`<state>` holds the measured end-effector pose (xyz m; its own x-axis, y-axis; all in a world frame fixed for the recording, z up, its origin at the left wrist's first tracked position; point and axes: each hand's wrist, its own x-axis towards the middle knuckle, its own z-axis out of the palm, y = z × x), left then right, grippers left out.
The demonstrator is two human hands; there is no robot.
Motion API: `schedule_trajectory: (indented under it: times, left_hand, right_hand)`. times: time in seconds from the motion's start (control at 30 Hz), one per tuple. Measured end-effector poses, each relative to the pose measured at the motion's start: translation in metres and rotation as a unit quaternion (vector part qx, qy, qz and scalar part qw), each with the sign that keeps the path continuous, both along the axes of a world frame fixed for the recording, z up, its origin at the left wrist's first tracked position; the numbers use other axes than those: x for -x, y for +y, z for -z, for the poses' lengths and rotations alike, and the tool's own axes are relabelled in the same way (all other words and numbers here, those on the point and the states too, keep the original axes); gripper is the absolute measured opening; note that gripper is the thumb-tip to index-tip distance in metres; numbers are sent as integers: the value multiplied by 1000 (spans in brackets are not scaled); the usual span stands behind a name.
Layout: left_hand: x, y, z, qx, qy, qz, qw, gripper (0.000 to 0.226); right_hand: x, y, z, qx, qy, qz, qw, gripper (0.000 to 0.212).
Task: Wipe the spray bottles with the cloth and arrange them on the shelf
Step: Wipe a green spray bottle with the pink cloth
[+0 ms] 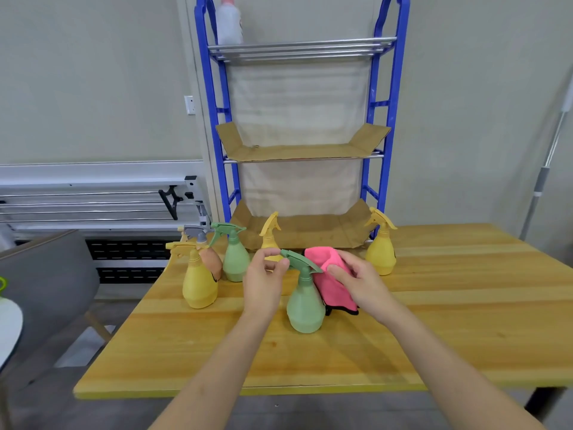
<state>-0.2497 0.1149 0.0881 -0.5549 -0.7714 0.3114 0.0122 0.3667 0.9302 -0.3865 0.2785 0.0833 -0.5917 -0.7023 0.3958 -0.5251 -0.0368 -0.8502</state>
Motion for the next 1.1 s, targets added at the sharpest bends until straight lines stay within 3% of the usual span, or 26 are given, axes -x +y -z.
schedule_trajectory:
  times: [0.1,0.2,0.43,0.63,0.73,0.97,1.1]
  left_hand:
    - [-2,16,5,-12,4,-4,1000,27]
    - [-2,20,8,-22,10,-8,1000,31]
    - [-3,12,-1,-48,31,83,995,12]
    - [-1,1,0,-61,-4,95,994,14]
    - [0,1,1,-63,-4,96,993,17]
    - [3,-1,4,8,-9,111,994,22]
    - [8,-7,10,61,-21,119,991,29]
  right_hand:
    - [-5,-2,3,-3,-29,23,999,40]
    - [-12,-4,6,13,-63,21,998,31]
    - [-35,-1,8,3,-44,-48,998,31]
    - [-24,-13,8,83,-76,116,987,19]
    - [-25,-25,4,87,-62,123,987,18]
    - [-33,-60,14,67,-60,106,990,26]
    - [-36,-60,28,68,18,114,991,24]
